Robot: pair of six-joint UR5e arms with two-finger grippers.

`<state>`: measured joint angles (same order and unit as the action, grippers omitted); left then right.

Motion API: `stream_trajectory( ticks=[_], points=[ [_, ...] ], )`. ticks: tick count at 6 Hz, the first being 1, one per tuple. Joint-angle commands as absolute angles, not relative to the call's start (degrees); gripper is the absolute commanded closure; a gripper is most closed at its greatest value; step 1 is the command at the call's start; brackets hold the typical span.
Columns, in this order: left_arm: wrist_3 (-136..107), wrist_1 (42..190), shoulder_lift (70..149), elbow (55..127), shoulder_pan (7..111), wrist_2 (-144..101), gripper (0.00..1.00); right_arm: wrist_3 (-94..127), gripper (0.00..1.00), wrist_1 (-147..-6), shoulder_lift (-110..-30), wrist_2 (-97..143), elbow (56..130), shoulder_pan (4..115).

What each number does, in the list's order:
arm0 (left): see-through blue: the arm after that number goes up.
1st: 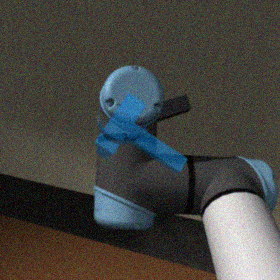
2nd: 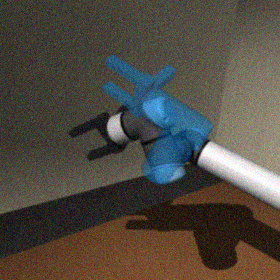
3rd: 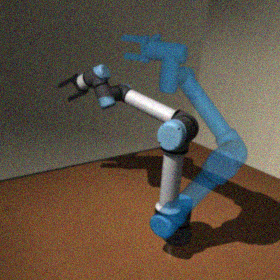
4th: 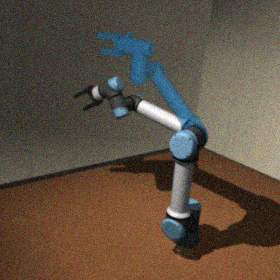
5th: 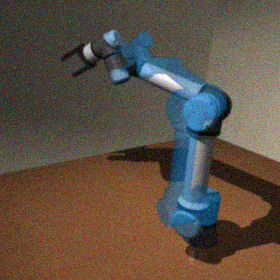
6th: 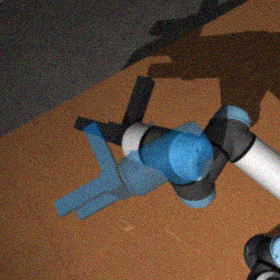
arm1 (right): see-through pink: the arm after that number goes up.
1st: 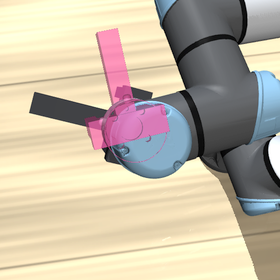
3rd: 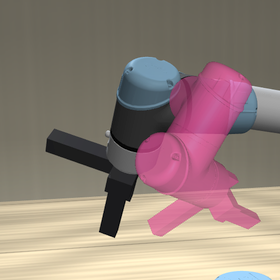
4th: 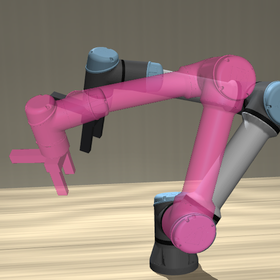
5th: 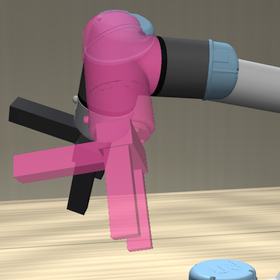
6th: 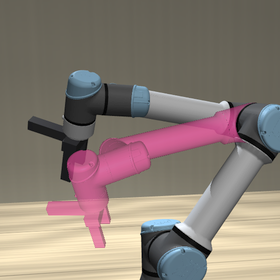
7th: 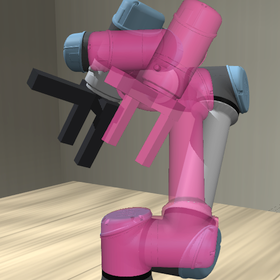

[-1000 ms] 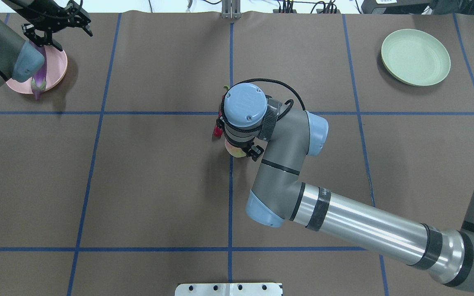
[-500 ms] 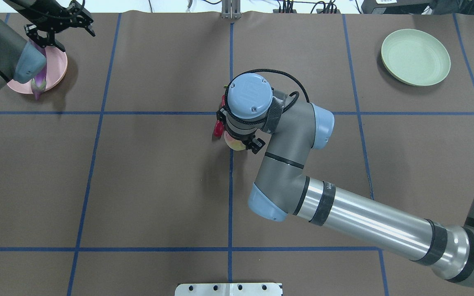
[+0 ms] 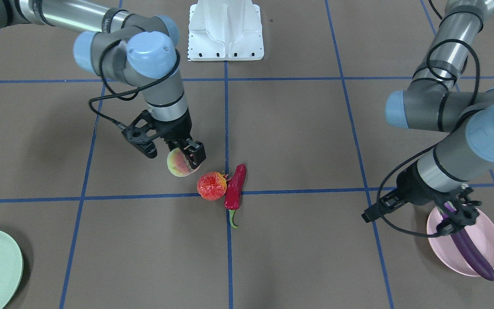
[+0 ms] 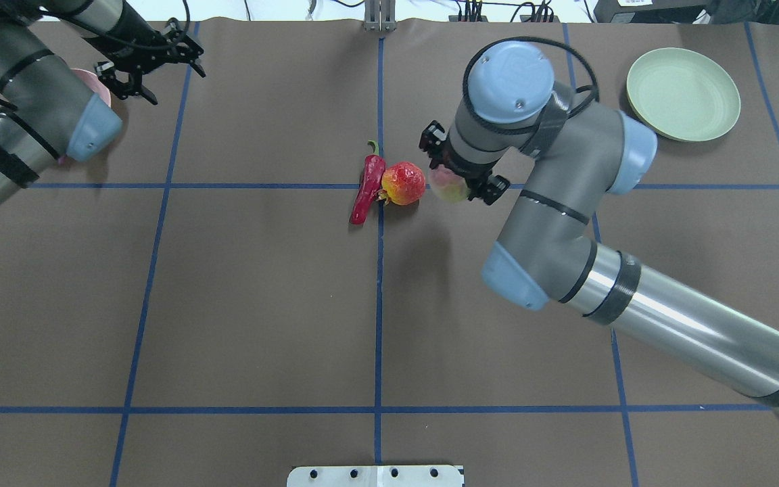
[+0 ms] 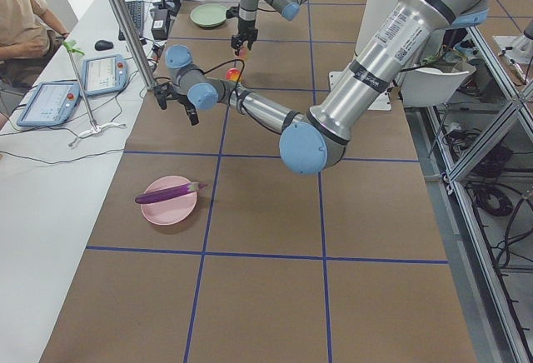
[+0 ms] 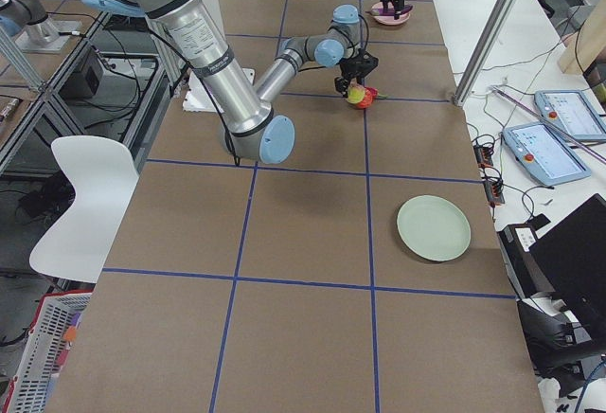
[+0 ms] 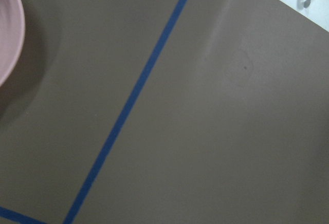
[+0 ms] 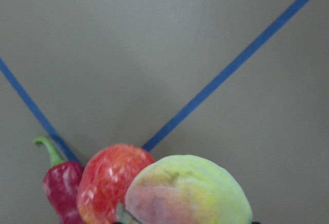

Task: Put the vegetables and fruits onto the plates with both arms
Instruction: 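Carry the peach to the green plate while the left gripper reaches for the chili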

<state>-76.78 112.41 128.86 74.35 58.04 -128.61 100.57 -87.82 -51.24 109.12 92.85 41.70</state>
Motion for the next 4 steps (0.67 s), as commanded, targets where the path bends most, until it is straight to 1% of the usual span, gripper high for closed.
stream_trajectory(
  ticks=[1,3,4],
  points=[
    [-77.79,112.59,132.43,75.50,50.05,-122.55,0.00,83.33,1.00,-87.89,-55.70,114.06,91.78,52.06],
    [-77.61,112.50,135.69,75.32,44.58,-117.26,0.00,60.76,1.00,-87.28,-55.29,117.15,79.78,61.92],
    [-75.78,113.89,136.57,75.32,42.30,-112.81,0.01,54.38,1.00,-85.01,-55.20,117.68,74.06,64.49]
  ],
)
